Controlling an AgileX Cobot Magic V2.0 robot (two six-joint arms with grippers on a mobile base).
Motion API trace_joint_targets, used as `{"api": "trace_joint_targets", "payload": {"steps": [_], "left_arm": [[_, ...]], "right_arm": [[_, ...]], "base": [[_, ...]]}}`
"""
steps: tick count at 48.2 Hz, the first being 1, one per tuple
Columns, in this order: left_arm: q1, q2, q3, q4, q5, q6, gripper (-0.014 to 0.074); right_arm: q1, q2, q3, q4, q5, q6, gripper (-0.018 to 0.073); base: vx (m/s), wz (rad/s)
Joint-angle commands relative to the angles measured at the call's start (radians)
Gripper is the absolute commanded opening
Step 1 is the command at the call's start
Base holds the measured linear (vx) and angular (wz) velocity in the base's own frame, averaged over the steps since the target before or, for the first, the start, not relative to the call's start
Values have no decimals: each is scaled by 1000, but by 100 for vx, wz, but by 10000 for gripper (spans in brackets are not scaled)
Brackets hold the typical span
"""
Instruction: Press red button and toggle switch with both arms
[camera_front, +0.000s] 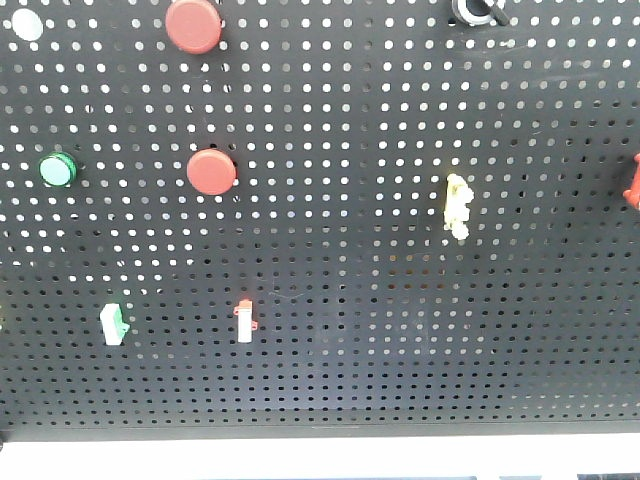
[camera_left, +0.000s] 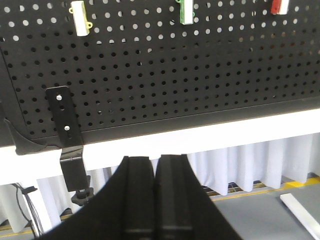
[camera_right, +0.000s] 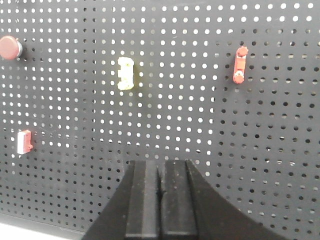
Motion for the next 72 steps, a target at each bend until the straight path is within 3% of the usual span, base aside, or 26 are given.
{"api": "trace_joint_targets", "payload": {"steps": [1,34,37,41,44,48,50,53,60,72], "left_arm": [[1,-16,34,1,-83,-11,2],[1,-16,34,1,-82,-8,2],[1,-16,34,1,-82,-8,2],[1,-16,34,1,-82,-8,2],[1,-16,34,1,-82,-8,2],[1,-16,34,1,-82,-8,2],[1,-16,34,1,-82,-8,2],[1,-16,34,1,-82,-8,2],[1,-16,34,1,-82,-8,2],[1,-16,34,1,-82,-8,2]], "right_arm": [[-5,10,-29,3,-42,-5,-3],[-5,10,-29,3,-42,-5,-3],[-6,10,-29,-31,-35,4,-3],[-7,10,-8,-226,-15,176,-3],[-12,10,19,-441,-2,400,-3],[-47,10,89,-747,-6,784,-3],[-70,1,123,-843,-14,942,-3],[-127,-21,191,-950,-41,1084,-3],[-244,-116,288,-945,-57,1091,-3],[-262,-132,307,-960,-18,1091,-3]], "base": [[0,0],[0,0],[0,0],[0,0],[0,0],[0,0],[0,0],[0,0],[0,0],[0,0]]}}
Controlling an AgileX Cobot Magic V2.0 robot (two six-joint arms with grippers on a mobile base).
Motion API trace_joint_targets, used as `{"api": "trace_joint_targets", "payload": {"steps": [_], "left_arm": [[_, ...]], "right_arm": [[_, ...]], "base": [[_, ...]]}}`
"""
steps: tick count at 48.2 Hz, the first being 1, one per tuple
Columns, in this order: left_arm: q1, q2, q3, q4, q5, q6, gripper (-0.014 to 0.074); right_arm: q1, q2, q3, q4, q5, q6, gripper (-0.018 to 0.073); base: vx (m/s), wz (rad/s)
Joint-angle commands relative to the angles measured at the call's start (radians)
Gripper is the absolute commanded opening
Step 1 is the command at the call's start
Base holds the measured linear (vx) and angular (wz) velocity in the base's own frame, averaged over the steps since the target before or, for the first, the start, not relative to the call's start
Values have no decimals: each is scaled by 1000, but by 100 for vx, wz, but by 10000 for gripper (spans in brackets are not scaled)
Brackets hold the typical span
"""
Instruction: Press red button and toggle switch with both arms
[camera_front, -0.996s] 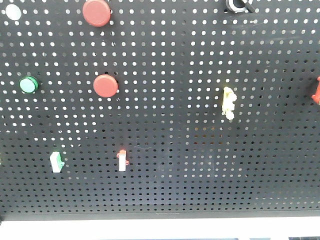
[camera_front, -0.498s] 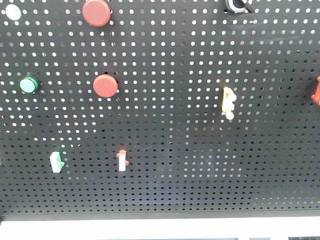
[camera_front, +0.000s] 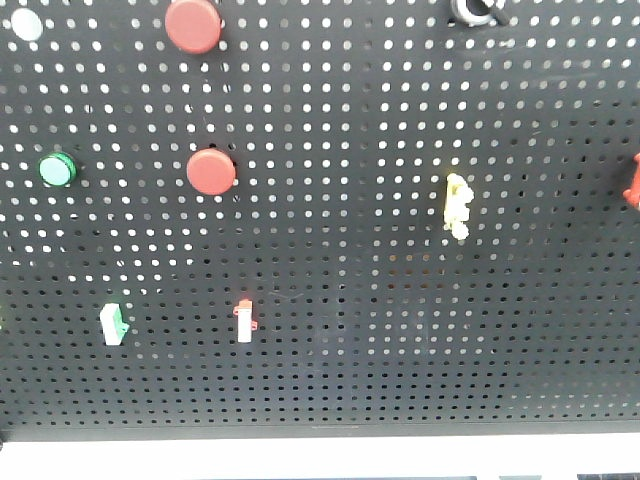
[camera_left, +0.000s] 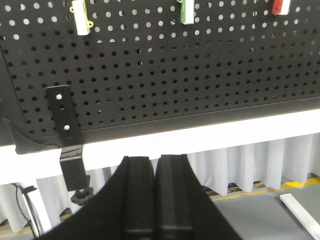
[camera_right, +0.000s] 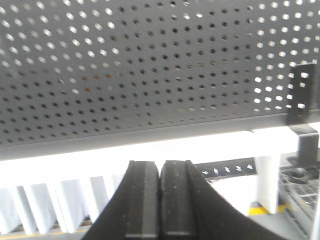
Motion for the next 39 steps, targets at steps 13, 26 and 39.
{"api": "trace_joint_targets", "payload": {"steps": [13,26,39], "left_arm": [[1,-16,34,-1,-81,-7,2],[1,-16,34,-1,-81,-7,2],[1,-16,34,-1,-81,-7,2]], "right_arm": [[-7,-19,11,-9,-74,4,-3],[-7,-19,11,-8,-74,4,-3],[-7,-19,11,-8,-74,4,-3]], "base": [[0,0],[0,0],[0,0]]}}
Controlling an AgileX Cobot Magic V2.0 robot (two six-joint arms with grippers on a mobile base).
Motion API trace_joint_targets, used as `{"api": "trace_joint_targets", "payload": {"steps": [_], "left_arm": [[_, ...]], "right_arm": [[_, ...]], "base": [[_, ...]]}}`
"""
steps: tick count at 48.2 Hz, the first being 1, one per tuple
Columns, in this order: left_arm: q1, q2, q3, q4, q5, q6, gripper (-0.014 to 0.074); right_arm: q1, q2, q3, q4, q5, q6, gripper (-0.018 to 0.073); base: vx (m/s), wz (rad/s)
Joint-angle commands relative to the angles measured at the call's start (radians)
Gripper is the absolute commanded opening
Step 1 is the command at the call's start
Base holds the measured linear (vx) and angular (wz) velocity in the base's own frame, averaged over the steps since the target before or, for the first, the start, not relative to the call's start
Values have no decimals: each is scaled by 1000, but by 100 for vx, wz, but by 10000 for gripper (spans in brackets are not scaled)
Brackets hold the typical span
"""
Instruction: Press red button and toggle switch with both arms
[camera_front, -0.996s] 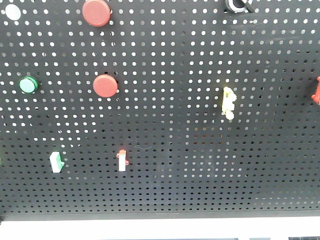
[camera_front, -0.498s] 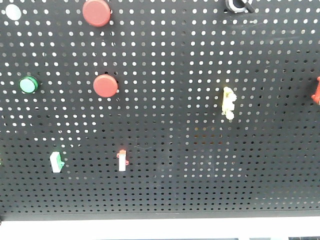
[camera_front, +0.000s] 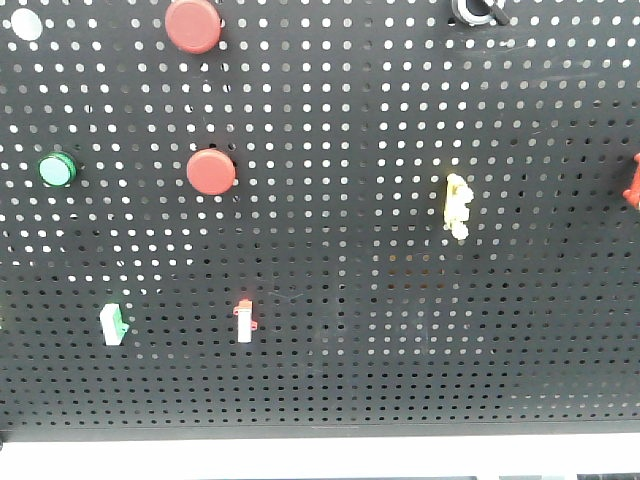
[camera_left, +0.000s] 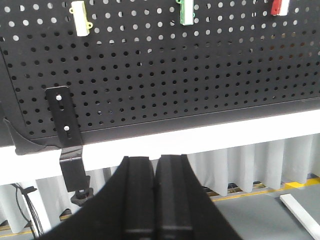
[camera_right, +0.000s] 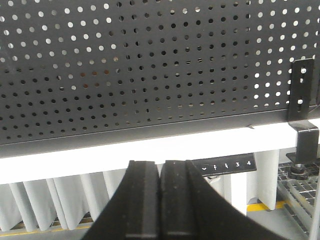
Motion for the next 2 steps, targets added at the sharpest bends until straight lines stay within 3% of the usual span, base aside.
{"api": "trace_joint_targets", "payload": {"steps": [1,2], "left_arm": [[1,-16,34,-1,-81,-7,2],[1,-16,34,-1,-81,-7,2]], "right_arm": [[-7,-19,11,-8,-81,-3,-3],[-7,-19,11,-8,-81,-3,-3]], "base": [[0,0],[0,0]]}}
